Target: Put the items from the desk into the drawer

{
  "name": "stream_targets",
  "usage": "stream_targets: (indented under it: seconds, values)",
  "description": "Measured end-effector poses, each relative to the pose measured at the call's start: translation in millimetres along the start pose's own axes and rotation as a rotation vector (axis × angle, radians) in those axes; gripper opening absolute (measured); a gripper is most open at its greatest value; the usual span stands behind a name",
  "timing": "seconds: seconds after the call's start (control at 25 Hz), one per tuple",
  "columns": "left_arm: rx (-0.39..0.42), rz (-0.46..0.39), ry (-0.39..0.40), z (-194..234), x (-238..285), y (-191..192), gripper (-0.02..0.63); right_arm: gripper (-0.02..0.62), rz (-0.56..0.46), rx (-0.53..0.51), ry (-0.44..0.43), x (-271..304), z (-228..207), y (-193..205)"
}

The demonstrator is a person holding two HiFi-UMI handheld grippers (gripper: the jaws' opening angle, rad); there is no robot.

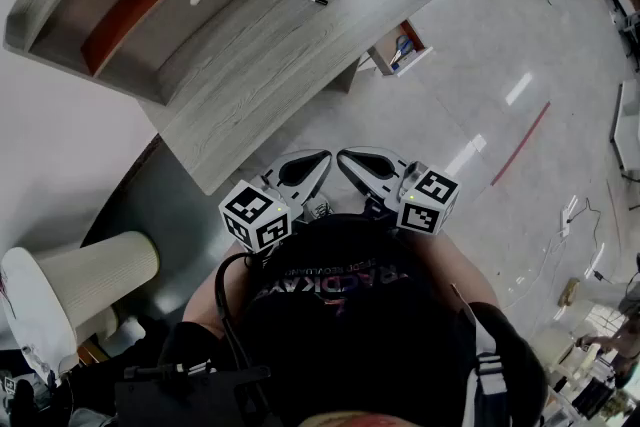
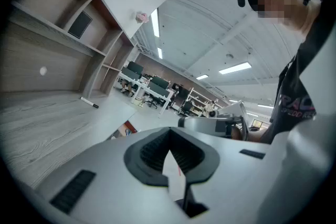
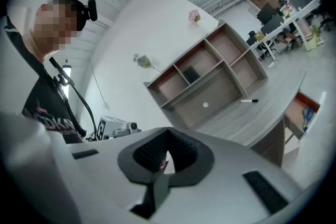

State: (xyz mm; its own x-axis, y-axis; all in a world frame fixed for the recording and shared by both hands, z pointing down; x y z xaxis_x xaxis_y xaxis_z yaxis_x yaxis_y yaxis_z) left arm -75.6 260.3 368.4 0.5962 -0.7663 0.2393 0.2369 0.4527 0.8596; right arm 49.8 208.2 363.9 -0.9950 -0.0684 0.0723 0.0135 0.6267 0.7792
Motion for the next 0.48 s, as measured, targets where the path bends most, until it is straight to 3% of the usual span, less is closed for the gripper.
stream_targets:
  seconds: [0.48]
  values:
    - [0.007,0.000,0.017,-7.0,1.0,-0.9,0.011,0.017,-0.023,0.000,0.000,-8.6,5.4,-3.3]
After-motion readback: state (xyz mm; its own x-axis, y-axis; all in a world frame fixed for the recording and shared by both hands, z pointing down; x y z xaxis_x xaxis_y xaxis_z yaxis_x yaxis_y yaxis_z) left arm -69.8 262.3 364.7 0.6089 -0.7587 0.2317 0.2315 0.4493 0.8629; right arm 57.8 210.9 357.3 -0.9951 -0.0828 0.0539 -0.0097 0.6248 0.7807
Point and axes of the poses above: the fingertips, and each gripper's own axes: x forward along the fingers, z to its left, y out of its underside, the point moved 7 cm from there along -x, backward along the fingers, and after that the axes turned 1 degree about x, right-handed, at the moved point
